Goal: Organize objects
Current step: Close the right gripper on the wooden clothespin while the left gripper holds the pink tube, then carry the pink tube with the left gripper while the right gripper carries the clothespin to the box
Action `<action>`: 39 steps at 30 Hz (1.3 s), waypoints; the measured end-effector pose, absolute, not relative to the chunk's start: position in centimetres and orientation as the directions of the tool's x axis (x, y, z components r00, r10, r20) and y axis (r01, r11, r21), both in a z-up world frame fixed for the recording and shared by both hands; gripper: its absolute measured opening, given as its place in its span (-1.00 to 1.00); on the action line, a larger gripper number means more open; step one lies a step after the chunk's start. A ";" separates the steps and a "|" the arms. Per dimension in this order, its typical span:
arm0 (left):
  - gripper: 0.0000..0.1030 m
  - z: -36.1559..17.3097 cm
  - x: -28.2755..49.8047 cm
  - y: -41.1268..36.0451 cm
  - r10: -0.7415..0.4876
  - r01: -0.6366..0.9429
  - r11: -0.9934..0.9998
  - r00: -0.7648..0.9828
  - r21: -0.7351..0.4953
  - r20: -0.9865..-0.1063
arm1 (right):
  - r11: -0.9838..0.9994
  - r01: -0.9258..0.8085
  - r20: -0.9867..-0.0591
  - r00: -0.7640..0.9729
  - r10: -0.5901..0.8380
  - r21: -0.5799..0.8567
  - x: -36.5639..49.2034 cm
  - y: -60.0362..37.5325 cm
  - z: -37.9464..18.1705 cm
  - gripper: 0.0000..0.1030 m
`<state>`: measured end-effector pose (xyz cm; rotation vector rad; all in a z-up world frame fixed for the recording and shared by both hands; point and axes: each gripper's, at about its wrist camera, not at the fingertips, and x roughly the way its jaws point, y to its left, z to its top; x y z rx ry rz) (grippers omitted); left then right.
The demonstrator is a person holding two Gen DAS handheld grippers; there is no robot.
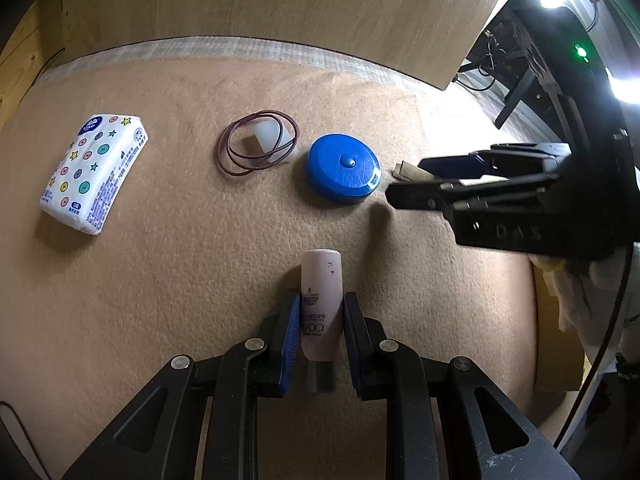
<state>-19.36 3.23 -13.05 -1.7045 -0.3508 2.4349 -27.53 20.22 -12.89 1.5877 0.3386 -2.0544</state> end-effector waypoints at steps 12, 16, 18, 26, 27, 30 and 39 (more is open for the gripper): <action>-0.57 -13.1 -19.1 3.2 0.255 0.004 -0.962 -0.345 -0.273 -0.903 | -0.855 0.506 -0.960 -0.166 -0.225 0.113 -25.3 19.5 -12.8 -0.46; -0.57 -13.1 -18.9 3.1 0.258 0.001 -0.961 -0.344 -0.275 -0.903 | -0.878 0.462 -0.961 -0.163 -0.224 0.126 -24.5 19.9 -12.9 -0.71; -0.57 -13.2 -18.6 3.2 0.259 -0.002 -0.962 -0.344 -0.275 -0.903 | -0.882 0.455 -0.960 -0.170 -0.222 0.123 -23.9 19.5 -12.9 -0.71; -0.57 -13.6 -16.6 3.5 0.269 -0.015 -0.960 -0.343 -0.281 -0.900 | -0.896 0.419 -0.952 -0.187 -0.243 0.146 -19.6 19.6 -12.7 -0.71; -0.57 -13.6 -16.3 3.6 0.270 -0.022 -0.960 -0.342 -0.280 -0.900 | -0.899 0.414 -0.950 -0.195 -0.242 0.144 -19.0 19.6 -12.7 -0.71; -0.57 -13.5 -15.7 4.4 0.282 -0.022 -0.956 -0.337 -0.292 -0.898 | -0.909 0.380 -0.942 -0.210 -0.263 0.169 -17.2 20.2 -12.8 -0.71; -0.57 -12.4 -13.1 5.3 0.306 -0.026 -0.948 -0.336 -0.316 -0.891 | -0.931 0.236 -0.900 -0.275 -0.338 0.278 -13.6 24.3 -11.6 -0.72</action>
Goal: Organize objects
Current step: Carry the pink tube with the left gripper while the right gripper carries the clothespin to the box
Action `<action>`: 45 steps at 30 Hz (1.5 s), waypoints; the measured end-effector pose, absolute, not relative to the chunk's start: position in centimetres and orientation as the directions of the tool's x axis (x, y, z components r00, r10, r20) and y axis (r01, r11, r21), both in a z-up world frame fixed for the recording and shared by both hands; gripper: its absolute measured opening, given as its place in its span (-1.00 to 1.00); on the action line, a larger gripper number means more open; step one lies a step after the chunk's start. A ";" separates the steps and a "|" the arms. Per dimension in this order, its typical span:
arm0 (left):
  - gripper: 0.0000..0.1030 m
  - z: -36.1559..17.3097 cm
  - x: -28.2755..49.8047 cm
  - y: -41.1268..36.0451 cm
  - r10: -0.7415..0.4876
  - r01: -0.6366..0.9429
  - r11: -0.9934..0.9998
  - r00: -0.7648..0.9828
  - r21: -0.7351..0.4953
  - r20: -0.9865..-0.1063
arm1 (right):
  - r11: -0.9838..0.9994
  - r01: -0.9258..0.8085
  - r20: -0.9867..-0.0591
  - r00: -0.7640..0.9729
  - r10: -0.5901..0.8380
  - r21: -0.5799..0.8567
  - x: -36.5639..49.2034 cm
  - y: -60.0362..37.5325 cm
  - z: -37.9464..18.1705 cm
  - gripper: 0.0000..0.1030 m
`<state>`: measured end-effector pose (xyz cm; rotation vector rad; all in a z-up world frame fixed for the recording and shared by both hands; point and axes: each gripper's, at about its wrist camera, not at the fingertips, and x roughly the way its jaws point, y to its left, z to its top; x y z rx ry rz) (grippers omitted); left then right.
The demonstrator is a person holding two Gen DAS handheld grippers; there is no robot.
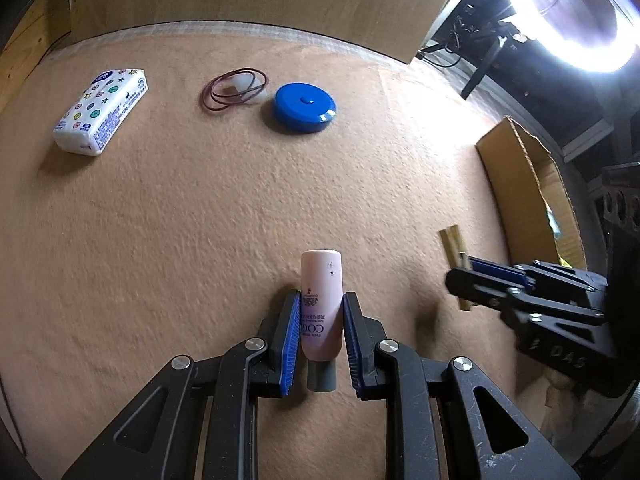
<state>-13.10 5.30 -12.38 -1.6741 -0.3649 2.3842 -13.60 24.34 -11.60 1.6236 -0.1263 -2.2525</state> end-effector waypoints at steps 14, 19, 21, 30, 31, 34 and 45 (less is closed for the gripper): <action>-0.57 -7.7 -13.5 11.7 0.354 -0.166 -0.935 -0.382 -0.313 -0.854 | -0.946 0.132 -0.838 -0.439 -0.323 0.295 -8.7 32.8 -5.3 -0.72; -0.57 -6.0 -14.3 15.5 0.384 -0.236 -0.920 -0.391 -0.312 -0.837 | -0.958 0.058 -0.828 -0.490 -0.273 0.282 -7.5 36.9 -4.1 -0.72; -0.57 -5.5 -14.6 17.1 0.394 -0.260 -0.914 -0.391 -0.311 -0.831 | -0.961 0.023 -0.826 -0.506 -0.251 0.277 -6.9 38.6 -3.9 -0.72; -0.57 -4.4 -15.6 23.6 0.428 -0.353 -0.886 -0.376 -0.300 -0.821 | -0.961 -0.077 -0.823 -0.537 -0.183 0.264 -4.6 44.2 -3.7 -0.72; -0.57 -4.3 -15.7 24.2 0.432 -0.363 -0.882 -0.373 -0.299 -0.821 | -0.961 -0.086 -0.824 -0.539 -0.178 0.264 -4.4 44.7 -3.7 -0.72; -0.57 -4.2 -15.8 26.2 0.445 -0.388 -0.871 -0.360 -0.302 -0.820 | -0.959 -0.107 -0.826 -0.539 -0.166 0.262 -3.9 46.0 -3.8 -0.72; -0.57 -5.4 -15.0 32.2 0.472 -0.457 -0.833 -0.292 -0.312 -0.832 | -0.957 -0.134 -0.849 -0.506 -0.156 0.256 -3.2 48.4 -5.5 -0.72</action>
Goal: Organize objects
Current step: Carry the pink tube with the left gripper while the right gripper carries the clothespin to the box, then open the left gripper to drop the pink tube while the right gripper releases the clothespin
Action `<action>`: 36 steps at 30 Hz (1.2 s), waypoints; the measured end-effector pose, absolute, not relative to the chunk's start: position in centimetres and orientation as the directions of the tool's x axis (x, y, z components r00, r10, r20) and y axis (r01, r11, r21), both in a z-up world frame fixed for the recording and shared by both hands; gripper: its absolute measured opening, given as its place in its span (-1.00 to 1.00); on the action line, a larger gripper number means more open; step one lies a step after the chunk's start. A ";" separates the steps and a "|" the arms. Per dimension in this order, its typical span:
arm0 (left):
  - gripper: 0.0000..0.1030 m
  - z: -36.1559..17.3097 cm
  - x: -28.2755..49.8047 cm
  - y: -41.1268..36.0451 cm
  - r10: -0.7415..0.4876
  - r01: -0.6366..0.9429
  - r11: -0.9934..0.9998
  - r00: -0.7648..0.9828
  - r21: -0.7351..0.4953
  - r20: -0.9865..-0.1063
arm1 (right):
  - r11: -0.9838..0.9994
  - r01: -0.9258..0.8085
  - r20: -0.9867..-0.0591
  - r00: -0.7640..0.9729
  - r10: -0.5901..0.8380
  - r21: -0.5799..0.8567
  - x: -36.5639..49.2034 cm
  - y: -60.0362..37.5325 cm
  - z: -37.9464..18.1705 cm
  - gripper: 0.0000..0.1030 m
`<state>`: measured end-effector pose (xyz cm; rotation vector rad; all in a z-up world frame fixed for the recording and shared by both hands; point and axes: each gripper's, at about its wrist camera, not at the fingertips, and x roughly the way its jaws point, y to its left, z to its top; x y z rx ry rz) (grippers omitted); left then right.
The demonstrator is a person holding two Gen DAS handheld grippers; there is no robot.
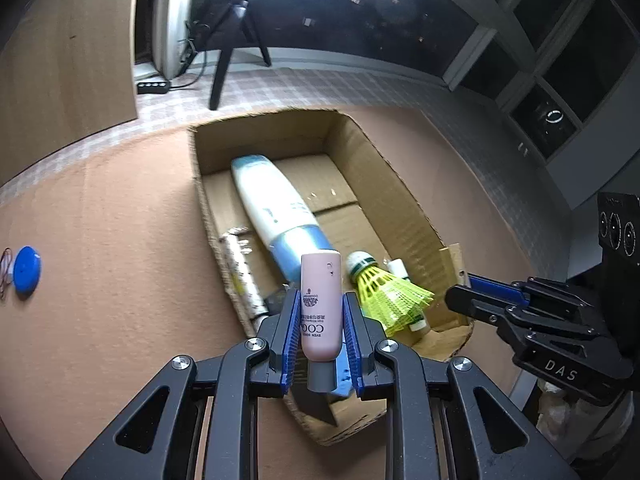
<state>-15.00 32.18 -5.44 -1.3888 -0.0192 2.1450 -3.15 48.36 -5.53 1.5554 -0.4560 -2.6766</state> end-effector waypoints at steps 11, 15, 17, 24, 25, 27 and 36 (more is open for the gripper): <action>-0.57 -5.9 -14.3 33.5 0.455 -0.478 -0.830 -0.283 -0.287 -0.844 | -0.955 -0.134 -0.851 -0.498 -0.166 0.264 -3.0 48.7 -6.2 -0.72; -0.57 -5.9 -14.1 33.7 0.449 -0.490 -0.828 -0.287 -0.273 -0.846 | -0.955 -0.137 -0.852 -0.497 -0.165 0.264 -2.9 48.6 -6.2 -0.72; -0.57 -5.9 -14.0 33.8 0.448 -0.494 -0.826 -0.285 -0.270 -0.847 | -0.955 -0.138 -0.853 -0.496 -0.163 0.263 -2.9 48.6 -6.2 -0.72; -0.44 -5.7 -13.9 33.7 0.442 -0.498 -0.828 -0.295 -0.258 -0.847 | -0.955 -0.138 -0.847 -0.508 -0.159 0.262 -2.5 48.7 -6.0 -0.49; -0.44 -5.6 -13.9 33.6 0.443 -0.498 -0.828 -0.297 -0.259 -0.846 | -0.956 -0.141 -0.845 -0.512 -0.153 0.258 -2.4 48.7 -5.9 -0.39; -0.44 -5.5 -13.9 33.4 0.443 -0.497 -0.828 -0.297 -0.259 -0.846 | -0.956 -0.147 -0.844 -0.517 -0.147 0.256 -2.3 48.8 -5.7 -0.29; -0.44 -4.9 -13.7 31.4 0.452 -0.480 -0.834 -0.308 -0.273 -0.837 | -0.948 -0.163 -0.835 -0.529 -0.150 0.273 -2.4 48.4 -5.3 -0.26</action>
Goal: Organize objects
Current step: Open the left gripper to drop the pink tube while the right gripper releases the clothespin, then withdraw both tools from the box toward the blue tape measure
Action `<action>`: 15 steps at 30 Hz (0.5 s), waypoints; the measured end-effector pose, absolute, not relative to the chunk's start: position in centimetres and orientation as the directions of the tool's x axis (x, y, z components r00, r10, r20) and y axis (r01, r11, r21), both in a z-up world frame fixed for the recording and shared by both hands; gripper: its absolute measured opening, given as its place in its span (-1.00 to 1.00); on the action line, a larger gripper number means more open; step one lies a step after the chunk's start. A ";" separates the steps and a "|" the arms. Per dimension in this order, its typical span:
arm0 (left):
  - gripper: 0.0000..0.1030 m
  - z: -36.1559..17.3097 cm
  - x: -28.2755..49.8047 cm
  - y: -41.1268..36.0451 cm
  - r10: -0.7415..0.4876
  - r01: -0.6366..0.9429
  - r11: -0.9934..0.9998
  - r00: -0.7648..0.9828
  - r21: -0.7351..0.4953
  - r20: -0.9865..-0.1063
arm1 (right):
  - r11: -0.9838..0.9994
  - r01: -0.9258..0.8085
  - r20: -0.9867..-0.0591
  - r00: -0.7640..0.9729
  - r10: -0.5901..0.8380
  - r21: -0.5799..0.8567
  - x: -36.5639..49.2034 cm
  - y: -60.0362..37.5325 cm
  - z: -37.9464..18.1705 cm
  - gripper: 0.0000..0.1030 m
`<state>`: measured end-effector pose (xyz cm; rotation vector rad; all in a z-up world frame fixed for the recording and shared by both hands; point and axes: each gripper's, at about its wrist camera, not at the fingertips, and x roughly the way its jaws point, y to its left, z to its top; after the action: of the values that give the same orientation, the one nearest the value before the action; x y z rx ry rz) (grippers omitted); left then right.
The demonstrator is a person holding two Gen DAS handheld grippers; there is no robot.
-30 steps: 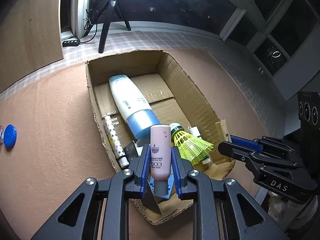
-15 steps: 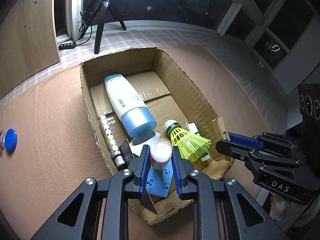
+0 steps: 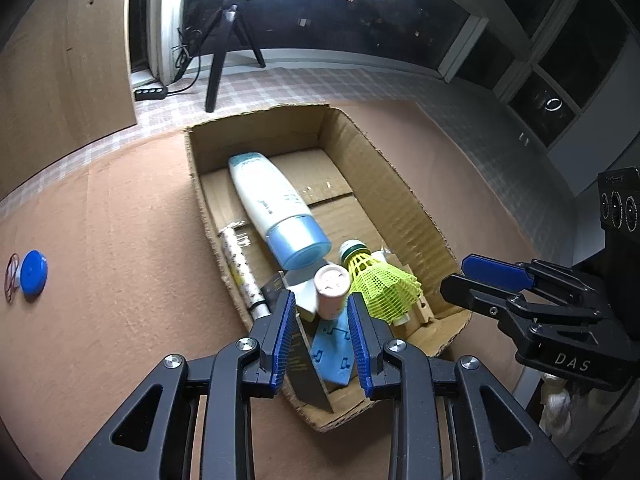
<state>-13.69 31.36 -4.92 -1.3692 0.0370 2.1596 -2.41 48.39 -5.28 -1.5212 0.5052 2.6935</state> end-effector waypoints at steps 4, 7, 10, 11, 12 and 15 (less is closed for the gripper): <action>-0.44 -4.2 -13.4 29.6 0.456 -0.466 -0.839 -0.324 -0.279 -0.829 | -0.951 -0.154 -0.831 -0.535 -0.149 0.270 -2.7 47.4 -4.8 -0.26; -0.44 -3.8 -13.3 27.7 0.447 -0.452 -0.849 -0.343 -0.272 -0.826 | -0.949 -0.145 -0.820 -0.549 -0.159 0.281 -3.0 46.4 -4.4 -0.26; -0.44 -3.6 -13.4 25.4 0.432 -0.427 -0.864 -0.358 -0.267 -0.828 | -0.951 -0.125 -0.815 -0.554 -0.170 0.283 -3.5 44.9 -4.1 -0.26; -0.44 -3.7 -13.5 24.6 0.426 -0.416 -0.870 -0.363 -0.265 -0.829 | -0.952 -0.117 -0.813 -0.555 -0.174 0.283 -3.7 44.3 -4.0 -0.26; -0.44 -3.7 -13.5 23.5 0.420 -0.404 -0.876 -0.368 -0.265 -0.829 | -0.953 -0.108 -0.812 -0.555 -0.180 0.285 -3.9 43.8 -3.9 -0.26; -0.44 -3.9 -13.7 20.9 0.400 -0.369 -0.893 -0.381 -0.259 -0.834 | -0.954 -0.080 -0.810 -0.552 -0.198 0.288 -4.8 41.9 -3.9 -0.26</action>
<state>-13.75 20.94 -3.91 -1.3910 -0.0420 2.2842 -4.81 41.89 -3.91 -1.5164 0.4731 2.7886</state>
